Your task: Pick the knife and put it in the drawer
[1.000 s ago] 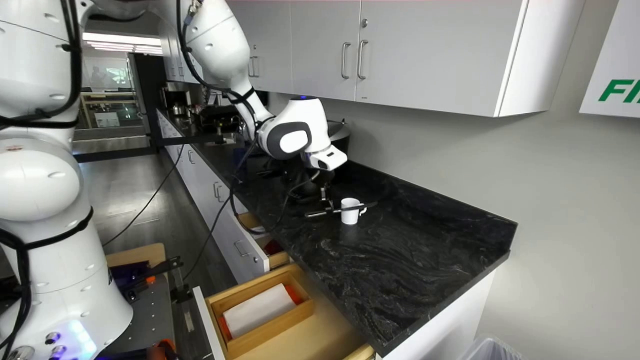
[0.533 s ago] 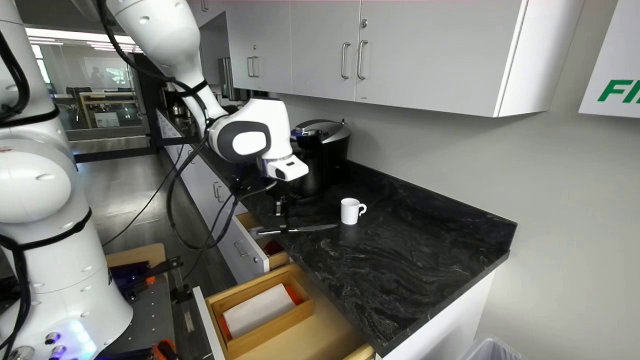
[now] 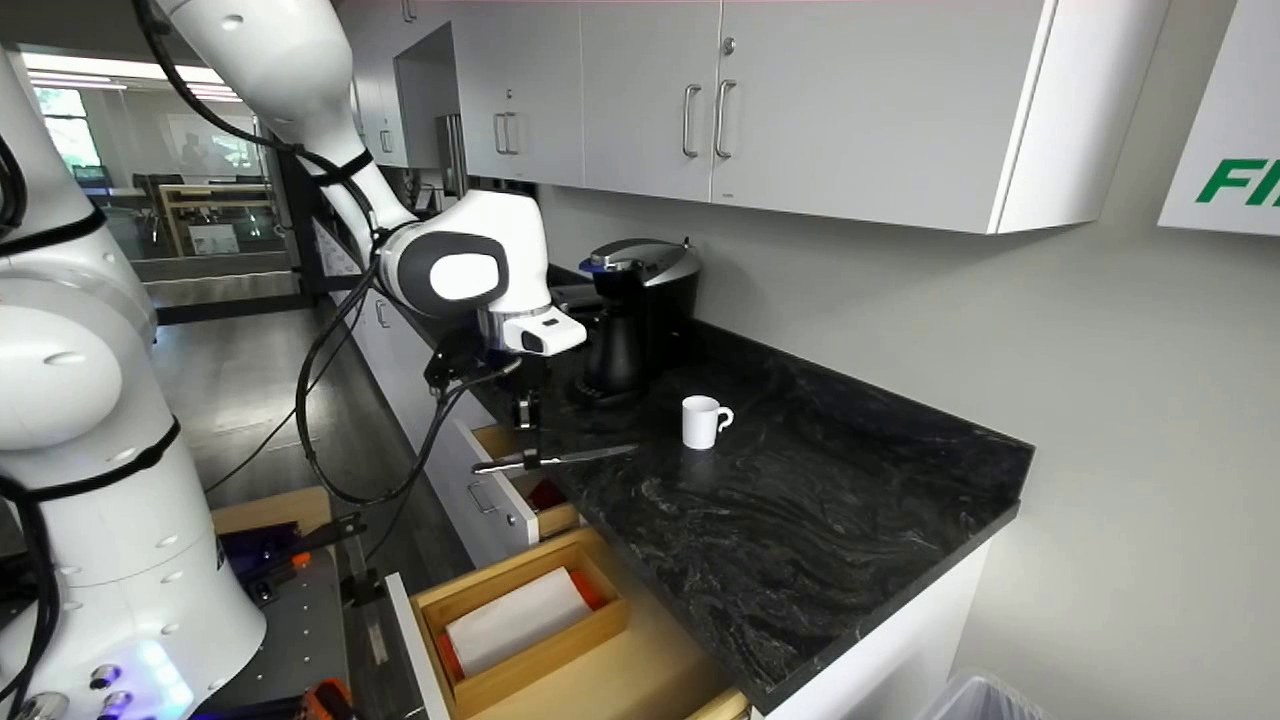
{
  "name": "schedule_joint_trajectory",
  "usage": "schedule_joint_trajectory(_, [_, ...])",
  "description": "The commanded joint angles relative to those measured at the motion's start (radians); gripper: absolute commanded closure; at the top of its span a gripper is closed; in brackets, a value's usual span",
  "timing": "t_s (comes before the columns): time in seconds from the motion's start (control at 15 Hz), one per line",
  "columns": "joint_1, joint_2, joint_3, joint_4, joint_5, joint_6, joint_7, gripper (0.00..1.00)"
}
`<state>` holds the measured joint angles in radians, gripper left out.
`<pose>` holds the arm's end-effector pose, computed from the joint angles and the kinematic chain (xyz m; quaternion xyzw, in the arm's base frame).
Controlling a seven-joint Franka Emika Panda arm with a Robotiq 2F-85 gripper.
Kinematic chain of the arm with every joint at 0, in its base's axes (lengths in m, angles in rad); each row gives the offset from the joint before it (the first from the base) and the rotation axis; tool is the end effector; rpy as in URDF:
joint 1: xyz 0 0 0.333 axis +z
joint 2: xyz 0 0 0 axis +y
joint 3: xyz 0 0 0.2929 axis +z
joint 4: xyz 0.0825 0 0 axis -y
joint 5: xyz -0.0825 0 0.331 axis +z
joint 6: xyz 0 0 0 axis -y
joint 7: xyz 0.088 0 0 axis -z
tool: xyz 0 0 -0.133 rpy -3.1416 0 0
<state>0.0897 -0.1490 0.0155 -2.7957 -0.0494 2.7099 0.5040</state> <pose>0.3620 0.0392 0.2556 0.9838 -0.1763 0.0338 0.0022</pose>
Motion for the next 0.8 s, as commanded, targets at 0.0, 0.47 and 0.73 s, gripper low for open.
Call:
schedule_joint_trajectory(0.0, [-0.008, -0.016, 0.027, 0.003, 0.043, -0.043, -0.156, 0.93])
schedule_joint_trajectory(0.47, [-0.025, 0.031, 0.011, 0.004, 0.09, -0.091, -0.335, 0.94])
schedule_joint_trajectory(0.73, [-0.044, 0.069, 0.001, 0.004, 0.085, -0.085, -0.362, 0.94])
